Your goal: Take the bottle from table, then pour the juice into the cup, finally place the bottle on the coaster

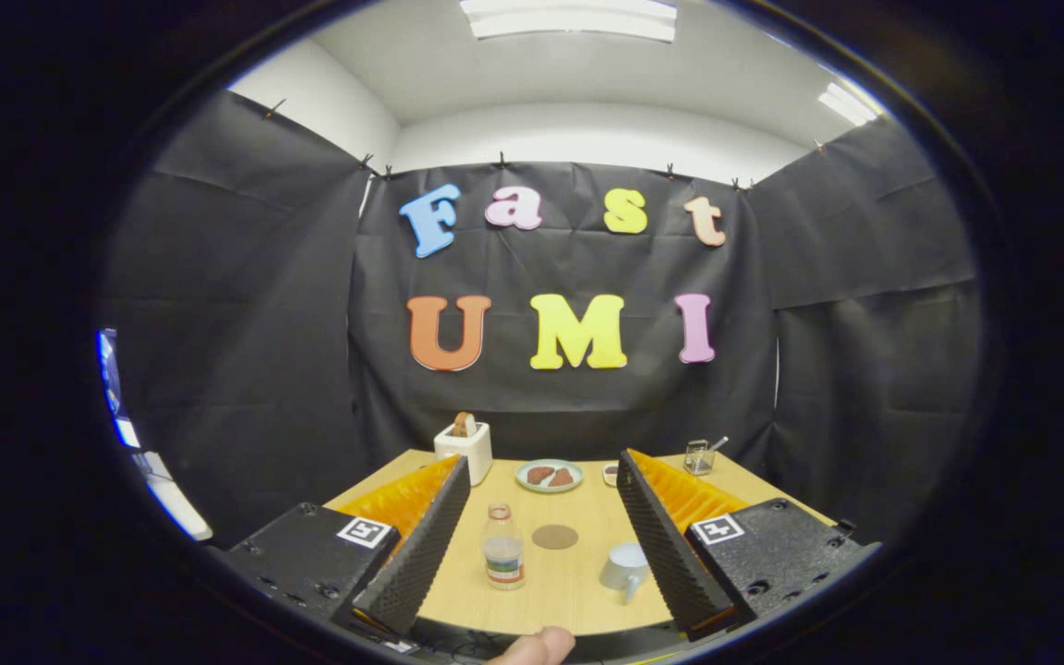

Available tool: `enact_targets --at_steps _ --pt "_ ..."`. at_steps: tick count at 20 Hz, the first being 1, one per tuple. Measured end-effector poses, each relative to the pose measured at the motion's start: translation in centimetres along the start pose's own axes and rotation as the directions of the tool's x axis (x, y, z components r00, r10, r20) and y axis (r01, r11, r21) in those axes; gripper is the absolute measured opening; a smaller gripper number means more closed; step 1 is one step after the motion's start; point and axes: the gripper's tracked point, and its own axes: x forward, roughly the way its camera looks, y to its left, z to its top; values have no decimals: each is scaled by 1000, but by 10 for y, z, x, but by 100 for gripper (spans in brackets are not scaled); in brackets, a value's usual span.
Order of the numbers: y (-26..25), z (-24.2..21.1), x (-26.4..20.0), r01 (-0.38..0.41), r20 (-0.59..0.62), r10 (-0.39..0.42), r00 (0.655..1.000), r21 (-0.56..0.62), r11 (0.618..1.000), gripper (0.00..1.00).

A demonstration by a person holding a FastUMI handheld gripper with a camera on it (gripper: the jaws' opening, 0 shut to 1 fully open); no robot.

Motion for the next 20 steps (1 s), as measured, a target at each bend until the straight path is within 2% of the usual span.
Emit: enact_targets --at_steps 7,14,20 --pt "26 -49 38 -9 -44 9 999 -5 1000 100" --pt "35 -112 69 23 -65 -25 998 -36 999 100" --pt "40 -166 97 13 -106 -12 994 5 1000 100"
